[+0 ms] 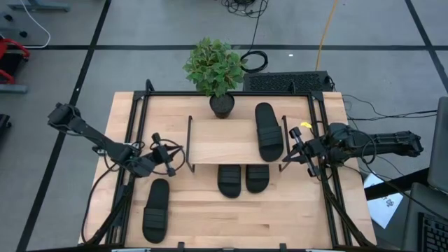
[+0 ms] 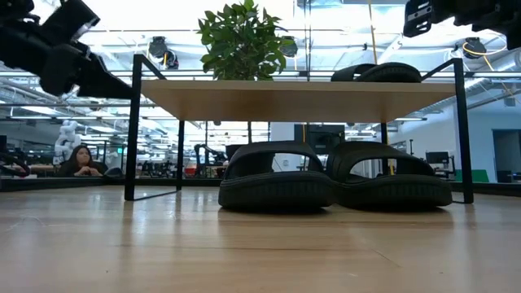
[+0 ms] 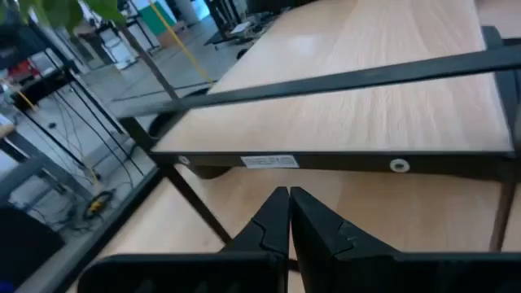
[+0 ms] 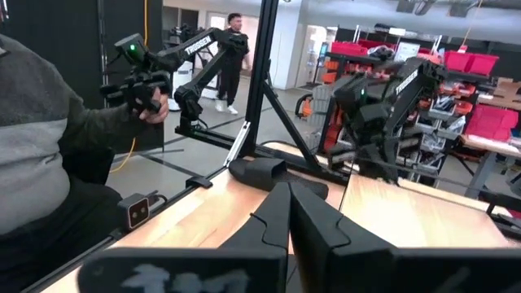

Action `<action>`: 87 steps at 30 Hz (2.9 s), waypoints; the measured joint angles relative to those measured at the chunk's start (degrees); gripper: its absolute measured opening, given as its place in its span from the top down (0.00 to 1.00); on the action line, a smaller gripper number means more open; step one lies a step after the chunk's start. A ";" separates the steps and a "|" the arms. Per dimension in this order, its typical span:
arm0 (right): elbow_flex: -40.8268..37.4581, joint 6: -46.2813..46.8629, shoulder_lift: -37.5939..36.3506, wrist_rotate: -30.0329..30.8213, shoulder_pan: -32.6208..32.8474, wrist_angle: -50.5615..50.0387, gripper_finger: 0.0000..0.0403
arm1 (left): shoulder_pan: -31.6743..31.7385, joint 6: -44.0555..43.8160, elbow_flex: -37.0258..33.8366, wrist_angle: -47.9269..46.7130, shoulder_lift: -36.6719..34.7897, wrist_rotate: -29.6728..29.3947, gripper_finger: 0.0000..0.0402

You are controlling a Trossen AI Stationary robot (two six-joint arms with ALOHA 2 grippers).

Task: Pick and place slides into the shelf
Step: Put the black slides on the shelf

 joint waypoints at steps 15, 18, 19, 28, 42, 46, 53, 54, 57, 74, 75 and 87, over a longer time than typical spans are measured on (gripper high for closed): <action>0.00 -2.54 0.09 -0.07 0.00 -2.54 1.00 | -3.28 -1.53 19.40 -38.74 -13.83 9.58 0.95; 0.00 -2.52 0.11 -0.17 0.00 -2.57 1.00 | -3.28 -7.81 24.42 -47.61 -13.85 13.48 0.95; 0.00 -2.51 0.11 -0.20 0.00 -2.59 1.00 | -3.21 -9.90 25.72 -49.57 -13.85 15.77 0.95; 0.00 -2.52 0.11 -0.24 0.00 -2.92 1.00 | -3.24 -22.21 28.69 -54.27 -12.11 42.99 0.96; 0.00 -1.55 1.51 -0.27 -0.01 -2.95 1.00 | -3.26 -48.52 28.68 -62.12 -3.83 62.97 0.98; 0.00 -1.64 1.97 -0.27 0.00 -2.96 1.00 | -3.26 -48.81 28.68 -58.74 -1.08 63.20 0.90; 0.00 -1.64 2.14 -0.27 0.00 -2.96 1.00 | -4.95 -50.52 28.68 -52.62 4.66 62.96 0.67; 0.00 -1.64 2.14 -0.29 -0.02 -2.98 1.00 | -5.48 -51.52 28.68 -52.57 5.54 62.95 0.63; 0.00 -1.66 2.12 -0.29 -0.02 -3.09 1.00 | -7.42 -53.14 28.68 -52.74 8.19 62.97 0.52; 0.00 -2.55 2.10 -0.31 -0.02 -3.84 1.00 | -19.91 -67.07 28.66 -41.46 17.89 61.24 0.24; 0.00 -2.56 2.10 -0.31 -0.02 -3.84 1.00 | -20.34 -67.43 28.65 -40.69 18.53 61.12 0.25; 0.00 -2.12 2.12 -0.31 -0.02 -3.81 1.00 | -22.96 -66.50 28.56 -39.44 25.75 62.34 0.27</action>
